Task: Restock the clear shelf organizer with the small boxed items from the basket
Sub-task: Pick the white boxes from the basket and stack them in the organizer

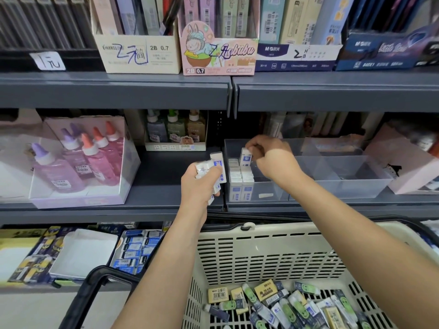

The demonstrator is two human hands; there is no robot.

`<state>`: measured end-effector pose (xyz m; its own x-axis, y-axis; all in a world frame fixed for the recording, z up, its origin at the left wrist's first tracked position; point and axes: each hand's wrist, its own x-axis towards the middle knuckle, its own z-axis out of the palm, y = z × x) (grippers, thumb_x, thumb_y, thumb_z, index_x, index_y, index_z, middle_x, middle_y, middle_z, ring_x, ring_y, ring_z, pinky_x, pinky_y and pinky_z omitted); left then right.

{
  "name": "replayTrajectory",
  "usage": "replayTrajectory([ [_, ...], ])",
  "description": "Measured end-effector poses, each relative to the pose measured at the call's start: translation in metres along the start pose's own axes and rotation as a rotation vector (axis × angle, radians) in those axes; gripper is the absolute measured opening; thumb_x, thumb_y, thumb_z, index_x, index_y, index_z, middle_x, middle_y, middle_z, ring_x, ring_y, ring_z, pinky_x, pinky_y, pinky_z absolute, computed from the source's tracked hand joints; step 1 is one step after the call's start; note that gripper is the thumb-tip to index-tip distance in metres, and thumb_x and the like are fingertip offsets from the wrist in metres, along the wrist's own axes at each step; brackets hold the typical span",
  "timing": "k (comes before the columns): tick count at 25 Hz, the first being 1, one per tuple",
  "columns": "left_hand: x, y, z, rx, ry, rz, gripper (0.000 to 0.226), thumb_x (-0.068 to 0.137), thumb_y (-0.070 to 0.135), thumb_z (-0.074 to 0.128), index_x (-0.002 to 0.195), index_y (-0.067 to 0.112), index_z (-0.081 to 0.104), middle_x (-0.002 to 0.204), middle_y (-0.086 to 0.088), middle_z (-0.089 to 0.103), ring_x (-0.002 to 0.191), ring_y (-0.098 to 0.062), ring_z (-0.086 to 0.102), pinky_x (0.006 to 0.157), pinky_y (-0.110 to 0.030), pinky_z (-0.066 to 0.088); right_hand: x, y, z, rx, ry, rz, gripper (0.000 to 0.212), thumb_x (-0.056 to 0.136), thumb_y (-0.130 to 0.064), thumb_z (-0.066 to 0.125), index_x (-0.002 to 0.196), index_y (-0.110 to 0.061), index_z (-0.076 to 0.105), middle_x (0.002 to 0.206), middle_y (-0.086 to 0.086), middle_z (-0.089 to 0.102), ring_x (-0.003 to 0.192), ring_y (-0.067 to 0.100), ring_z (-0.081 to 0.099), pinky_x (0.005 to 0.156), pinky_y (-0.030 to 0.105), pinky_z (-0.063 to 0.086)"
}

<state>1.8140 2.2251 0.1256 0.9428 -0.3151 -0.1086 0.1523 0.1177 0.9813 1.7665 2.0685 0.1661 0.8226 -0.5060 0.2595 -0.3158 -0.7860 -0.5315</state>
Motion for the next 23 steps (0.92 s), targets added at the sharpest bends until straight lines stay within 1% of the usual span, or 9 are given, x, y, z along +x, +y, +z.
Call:
replayTrajectory([
  [3, 0.0, 0.0, 0.0, -0.005, -0.004, 0.0, 0.009, 0.082, 0.013, 0.065, 0.084, 0.02, 0.06, 0.056, 0.011, 0.066, 0.047, -0.01, 0.05, 0.045, -0.025, 0.044, -0.004, 0.005, 0.007, -0.002, -0.14, 0.041, 0.014, 0.088, -0.015, 0.052, 0.089, -0.026, 0.062, 0.087, -0.004, 0.063, 0.077, 0.014, 0.056, 0.076, 0.024, 0.05],
  [5, 0.0, 0.0, 0.0, -0.007, -0.008, 0.001, 0.009, 0.082, 0.012, 0.065, 0.084, 0.019, 0.06, 0.056, 0.011, 0.065, 0.046, -0.01, 0.05, 0.044, -0.024, 0.043, -0.003, 0.008, 0.006, 0.046, -0.155, 0.099, 0.01, 0.088, -0.021, 0.057, 0.098, -0.023, 0.058, 0.09, -0.004, 0.059, 0.077, 0.016, 0.055, 0.07, 0.024, 0.045],
  [7, -0.001, 0.0, 0.001, -0.001, -0.01, -0.001, 0.009, 0.082, 0.012, 0.065, 0.084, 0.02, 0.06, 0.055, 0.011, 0.065, 0.044, -0.01, 0.049, 0.043, -0.023, 0.043, -0.001, 0.008, 0.005, 0.042, -0.163, 0.14, 0.016, 0.089, -0.023, 0.057, 0.105, -0.022, 0.055, 0.096, -0.001, 0.058, 0.08, 0.018, 0.054, 0.069, 0.022, 0.04],
  [13, -0.003, 0.001, 0.001, -0.007, -0.017, -0.005, 0.009, 0.082, 0.012, 0.065, 0.085, 0.02, 0.06, 0.056, 0.011, 0.066, 0.044, -0.008, 0.051, 0.044, -0.023, 0.043, -0.007, 0.005, 0.001, -0.002, -0.225, 0.069, 0.026, 0.09, -0.007, 0.043, 0.105, -0.02, 0.06, 0.094, -0.001, 0.061, 0.082, 0.017, 0.055, 0.071, 0.019, 0.041],
  [15, -0.006, 0.003, 0.002, -0.006, -0.028, 0.0, 0.008, 0.082, 0.013, 0.065, 0.085, 0.02, 0.061, 0.057, 0.01, 0.066, 0.045, -0.007, 0.051, 0.046, -0.025, 0.042, -0.01, 0.004, -0.005, 0.003, -0.181, 0.032, 0.024, 0.091, -0.011, 0.044, 0.104, -0.022, 0.062, 0.097, -0.001, 0.065, 0.084, 0.017, 0.057, 0.075, 0.021, 0.044],
  [17, -0.009, 0.004, 0.003, 0.022, -0.031, 0.019, 0.008, 0.082, 0.014, 0.065, 0.084, 0.02, 0.062, 0.058, 0.008, 0.064, 0.047, -0.008, 0.051, 0.047, -0.027, 0.041, -0.018, -0.003, -0.01, 0.111, -0.103, -0.051, 0.02, 0.092, -0.022, 0.048, 0.103, -0.022, 0.064, 0.091, -0.006, 0.067, 0.087, 0.015, 0.059, 0.076, 0.023, 0.045],
  [19, -0.01, 0.007, 0.003, 0.07, -0.033, 0.064, 0.008, 0.08, 0.015, 0.067, 0.083, 0.02, 0.062, 0.059, 0.005, 0.061, 0.049, -0.01, 0.049, 0.045, -0.025, 0.041, -0.028, -0.014, -0.017, 0.271, -0.149, -0.131, 0.022, 0.091, -0.031, 0.052, 0.107, -0.024, 0.065, 0.084, -0.014, 0.065, 0.081, 0.008, 0.063, 0.076, 0.022, 0.047],
  [21, -0.014, 0.009, 0.004, 0.097, -0.07, 0.113, 0.008, 0.079, 0.016, 0.069, 0.083, 0.019, 0.062, 0.058, 0.007, 0.06, 0.048, -0.009, 0.049, 0.042, -0.022, 0.041, -0.035, -0.022, -0.022, 0.361, -0.218, -0.181, 0.025, 0.089, -0.03, 0.057, 0.111, -0.023, 0.065, 0.087, -0.013, 0.068, 0.074, 0.004, 0.066, 0.076, 0.017, 0.05],
  [23, -0.02, 0.01, 0.007, 0.127, -0.13, 0.148, 0.009, 0.079, 0.017, 0.07, 0.083, 0.02, 0.063, 0.06, 0.008, 0.061, 0.048, -0.006, 0.051, 0.041, -0.02, 0.04, -0.037, -0.024, -0.028, 0.339, -0.213, -0.235, 0.018, 0.089, -0.024, 0.058, 0.103, -0.022, 0.067, 0.082, -0.012, 0.068, 0.069, 0.002, 0.066, 0.072, 0.012, 0.049],
])
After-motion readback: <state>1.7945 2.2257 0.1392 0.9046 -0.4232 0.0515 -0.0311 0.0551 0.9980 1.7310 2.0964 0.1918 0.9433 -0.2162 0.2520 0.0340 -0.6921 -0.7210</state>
